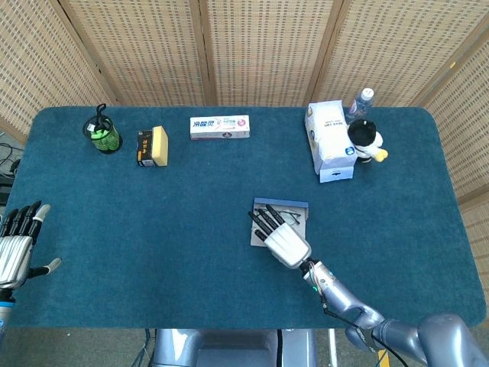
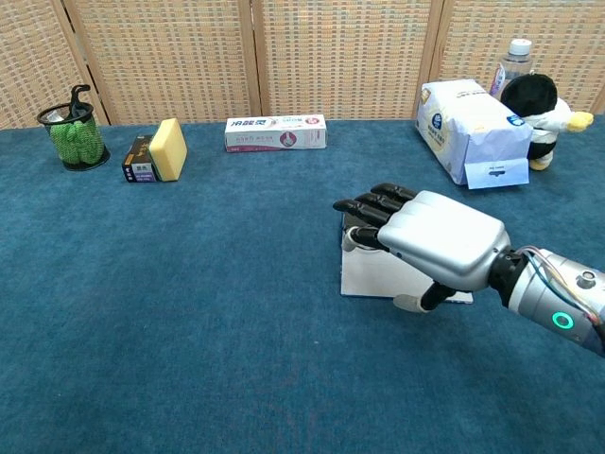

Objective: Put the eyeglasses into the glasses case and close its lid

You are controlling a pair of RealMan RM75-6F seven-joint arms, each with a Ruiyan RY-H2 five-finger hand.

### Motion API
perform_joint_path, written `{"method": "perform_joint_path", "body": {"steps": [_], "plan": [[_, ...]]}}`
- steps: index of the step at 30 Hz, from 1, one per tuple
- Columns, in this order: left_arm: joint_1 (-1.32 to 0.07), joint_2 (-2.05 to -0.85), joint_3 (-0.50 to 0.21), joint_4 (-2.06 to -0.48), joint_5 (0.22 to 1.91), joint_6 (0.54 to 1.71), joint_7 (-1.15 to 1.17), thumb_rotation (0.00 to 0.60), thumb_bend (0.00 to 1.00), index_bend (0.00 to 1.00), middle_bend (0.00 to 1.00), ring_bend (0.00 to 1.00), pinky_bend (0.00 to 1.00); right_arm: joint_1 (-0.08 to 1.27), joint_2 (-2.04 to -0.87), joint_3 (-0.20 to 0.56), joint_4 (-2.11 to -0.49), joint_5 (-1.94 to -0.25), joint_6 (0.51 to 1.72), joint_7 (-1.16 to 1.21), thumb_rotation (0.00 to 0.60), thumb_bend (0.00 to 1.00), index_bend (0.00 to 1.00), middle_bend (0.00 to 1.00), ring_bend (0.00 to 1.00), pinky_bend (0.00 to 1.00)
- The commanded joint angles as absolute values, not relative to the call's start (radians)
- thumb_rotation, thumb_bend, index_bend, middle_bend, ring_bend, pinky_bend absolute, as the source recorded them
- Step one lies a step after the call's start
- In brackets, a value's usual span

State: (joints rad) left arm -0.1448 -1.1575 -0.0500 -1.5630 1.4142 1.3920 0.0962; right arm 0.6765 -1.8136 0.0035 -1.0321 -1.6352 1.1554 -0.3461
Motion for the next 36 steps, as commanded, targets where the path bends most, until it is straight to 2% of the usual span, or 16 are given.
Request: {"method": "perform_joint_path", "body": {"steps": [1, 5, 33, 36], "plan": [[-0.145, -1.157, -0.050, -1.563, 1.414, 1.391, 0.096, 0.600, 0.00, 0.00, 0.00, 0.00, 0.00, 0.675, -1.814, 0.004, -1.029, -1.636, 1.156, -0.343, 0.600, 0.31, 0.24, 0.00, 0.00, 0.04], [-0.146, -1.158, -0.050, -1.563, 1.414, 1.390, 0.097, 0.600, 0.00, 0.00, 0.00, 0.00, 0.00, 0.674, -1.814, 0.002, -1.025, -1.640, 1.155, -0.338, 0.600, 0.34, 0.24, 0.00, 0.00, 0.04], [-0.146, -1.159, -0.050, -1.561, 1.411, 1.388, 0.099, 0.600, 0.00, 0.00, 0.00, 0.00, 0.00, 0.671, -1.824, -0.001, -0.996, -1.628, 1.100, -0.389, 0.600, 0.34, 0.24, 0.00, 0.00, 0.04], [-0.146, -1.159, -0.050, -1.562, 1.411, 1.387, 0.099, 0.600, 0.00, 0.00, 0.00, 0.00, 0.00, 0.671, -1.826, 0.001, -0.993, -1.625, 1.095, -0.403, 0.600, 0.35, 0.28, 0.00, 0.00, 0.04]]}}
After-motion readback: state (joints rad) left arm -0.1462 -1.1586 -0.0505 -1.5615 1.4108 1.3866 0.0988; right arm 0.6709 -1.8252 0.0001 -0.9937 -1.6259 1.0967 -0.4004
